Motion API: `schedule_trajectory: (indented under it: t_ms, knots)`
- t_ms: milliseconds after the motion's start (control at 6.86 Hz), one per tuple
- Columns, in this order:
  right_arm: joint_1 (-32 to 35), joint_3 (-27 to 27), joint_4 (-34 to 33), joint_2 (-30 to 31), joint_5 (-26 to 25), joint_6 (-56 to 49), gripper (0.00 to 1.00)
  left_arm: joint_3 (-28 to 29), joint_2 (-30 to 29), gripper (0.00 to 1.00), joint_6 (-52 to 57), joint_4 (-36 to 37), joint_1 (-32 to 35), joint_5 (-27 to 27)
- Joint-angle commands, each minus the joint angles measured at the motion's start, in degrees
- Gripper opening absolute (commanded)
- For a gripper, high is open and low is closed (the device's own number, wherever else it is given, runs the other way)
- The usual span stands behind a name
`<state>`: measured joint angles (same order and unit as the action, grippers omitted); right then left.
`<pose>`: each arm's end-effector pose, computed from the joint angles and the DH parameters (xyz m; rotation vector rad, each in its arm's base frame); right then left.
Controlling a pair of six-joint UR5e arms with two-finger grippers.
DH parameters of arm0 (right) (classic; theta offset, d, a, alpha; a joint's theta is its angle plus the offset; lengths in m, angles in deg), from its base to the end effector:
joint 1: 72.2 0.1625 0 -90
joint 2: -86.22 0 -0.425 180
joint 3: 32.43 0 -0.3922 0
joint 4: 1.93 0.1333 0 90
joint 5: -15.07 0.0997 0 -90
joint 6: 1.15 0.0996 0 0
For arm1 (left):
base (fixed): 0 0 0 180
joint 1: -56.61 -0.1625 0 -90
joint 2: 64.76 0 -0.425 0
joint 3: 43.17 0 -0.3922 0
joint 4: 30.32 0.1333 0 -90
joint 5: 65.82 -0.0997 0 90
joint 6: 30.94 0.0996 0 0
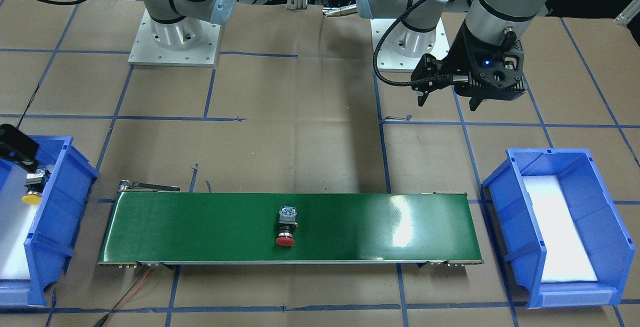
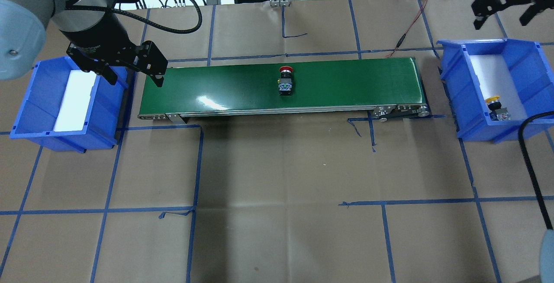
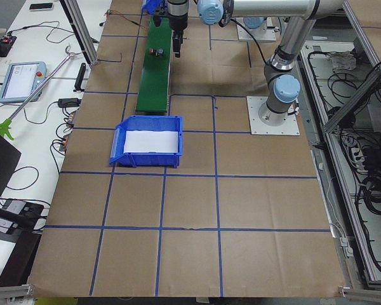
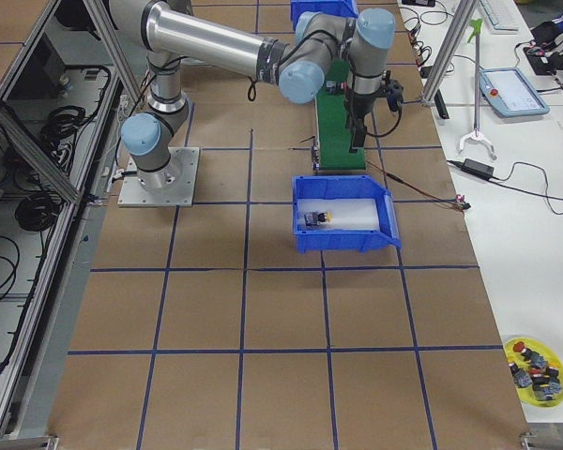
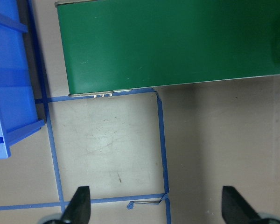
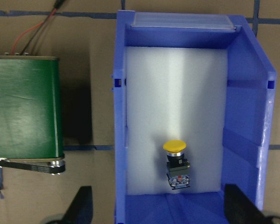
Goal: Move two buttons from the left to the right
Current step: 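Move the right gripper back over the red button on the belt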
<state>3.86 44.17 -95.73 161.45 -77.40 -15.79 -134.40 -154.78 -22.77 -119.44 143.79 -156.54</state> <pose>-0.0204 -0.6175 0.4689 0.0175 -3.0890 0.0471 -0.1077 -0.4972 0.4787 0.1461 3.1263 0.0119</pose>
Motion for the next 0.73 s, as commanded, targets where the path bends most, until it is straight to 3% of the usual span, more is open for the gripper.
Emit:
schedule_trajectory:
  t_ms: [0,292,583]
  knots:
    - [13.8,-0.4,-0.9,-0.8,0.3,16.3,0.99,0.0,0.0,1.00,-0.1,0.0,0.1,0.0]
    - [17.7,3.2,-6.0,-0.9,0.4,19.2,0.99,0.0,0.0,1.00,0.0,0.0,0.0,0.0]
    - [17.8,13.1,-20.3,-0.7,0.4,18.7,1.00,0.0,0.0,1.00,-0.1,0.0,0.0,0.0]
